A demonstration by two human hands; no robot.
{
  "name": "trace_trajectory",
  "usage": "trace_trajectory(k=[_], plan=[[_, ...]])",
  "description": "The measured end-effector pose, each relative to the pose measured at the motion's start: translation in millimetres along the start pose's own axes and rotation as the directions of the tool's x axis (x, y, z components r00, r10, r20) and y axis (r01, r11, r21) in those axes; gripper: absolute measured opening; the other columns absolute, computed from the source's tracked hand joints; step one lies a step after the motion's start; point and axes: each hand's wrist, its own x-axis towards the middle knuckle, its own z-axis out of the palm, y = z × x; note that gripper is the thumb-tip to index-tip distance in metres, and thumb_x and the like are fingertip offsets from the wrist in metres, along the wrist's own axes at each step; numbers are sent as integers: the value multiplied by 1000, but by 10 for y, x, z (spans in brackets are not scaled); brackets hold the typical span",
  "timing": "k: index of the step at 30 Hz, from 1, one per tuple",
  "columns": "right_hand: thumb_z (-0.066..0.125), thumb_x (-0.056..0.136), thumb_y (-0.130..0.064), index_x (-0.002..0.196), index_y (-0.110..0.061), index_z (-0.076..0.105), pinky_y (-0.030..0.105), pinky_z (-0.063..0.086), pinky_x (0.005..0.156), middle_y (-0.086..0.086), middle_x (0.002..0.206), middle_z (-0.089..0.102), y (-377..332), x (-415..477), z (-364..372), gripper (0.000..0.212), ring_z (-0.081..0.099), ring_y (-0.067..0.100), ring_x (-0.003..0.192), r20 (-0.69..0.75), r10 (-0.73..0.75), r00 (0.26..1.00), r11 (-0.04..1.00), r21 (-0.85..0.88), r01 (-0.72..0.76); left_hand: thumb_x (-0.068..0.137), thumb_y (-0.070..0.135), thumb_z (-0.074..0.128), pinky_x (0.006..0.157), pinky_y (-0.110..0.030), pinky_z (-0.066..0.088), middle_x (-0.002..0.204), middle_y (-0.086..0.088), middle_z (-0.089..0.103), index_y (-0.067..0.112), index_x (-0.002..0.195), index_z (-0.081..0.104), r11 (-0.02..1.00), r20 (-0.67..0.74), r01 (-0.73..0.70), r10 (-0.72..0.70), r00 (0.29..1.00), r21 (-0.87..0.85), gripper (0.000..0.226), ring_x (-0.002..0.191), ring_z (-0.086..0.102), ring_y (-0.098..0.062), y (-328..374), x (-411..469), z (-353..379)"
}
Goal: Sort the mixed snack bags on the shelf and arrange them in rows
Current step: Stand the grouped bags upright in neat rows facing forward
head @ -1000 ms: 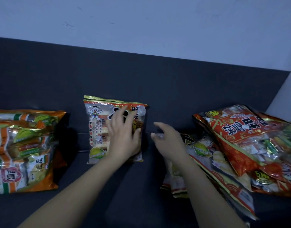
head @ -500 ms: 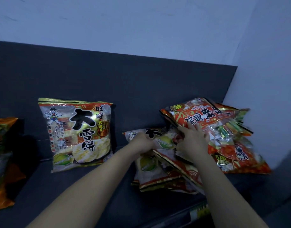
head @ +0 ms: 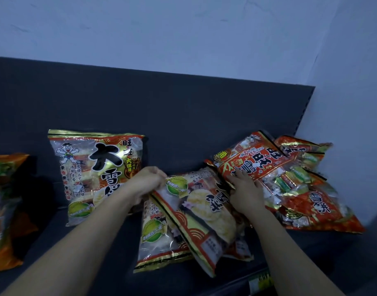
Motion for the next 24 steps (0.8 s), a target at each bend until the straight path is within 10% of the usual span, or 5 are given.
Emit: trace_trajectory(k=[4, 8, 14, 19, 24], plan=[[51, 91, -12, 148, -31, 35, 53, 8, 118, 0, 163, 14, 2, 3, 22, 62, 7, 19, 150, -4, 1, 1000, 1000, 4, -1, 86, 14, 49, 67, -30, 49, 94, -2, 66, 10, 93, 66, 733, 11, -102, 128, 992, 673, 18, 82, 62, -17, 296, 97, 113], [50, 91, -10, 149, -30, 34, 54, 7, 118, 0, 163, 14, 11, -3, 38, 63, 7, 19, 150, 0, 1, 1000, 1000, 8, -1, 90, 48, 52, 67, -29, 47, 90, -2, 61, 12, 89, 61, 621, 58, -112, 108, 993, 776, 37, 82, 60, -20, 496, 157, 396], [48, 95, -14, 147, -27, 39, 52, 7, 119, -3, 162, 19, 52, -3, 24, 54, 10, 16, 150, -18, 8, 1000, 995, 97, -6, 71, 49, 79, 63, -29, 39, 81, -5, 56, 12, 77, 59, 906, 65, -55, 30, 997, 420, 42, 71, 52, -18, 303, 167, 381], [47, 99, -25, 132, -22, 56, 49, 27, 114, 3, 149, 44, -5, 3, 22, 34, 40, 23, 136, -37, 71, 997, 972, 227, -61, 64, 44, 85, 91, -45, 50, 97, -14, 72, 1, 92, 68, 951, -59, -122, 144, 988, 283, 54, 96, 67, -30, 239, -193, 38], [30, 101, -52, 129, -12, 56, 35, 39, 87, 11, 124, 59, -338, -128, -84, 55, 53, 32, 118, -19, 99, 995, 822, 565, -71, 71, 24, 81, 73, -30, 51, 97, -4, 70, 18, 96, 62, 974, -133, -226, 227, 965, 18, 32, 88, 67, -23, 105, -577, -416]])
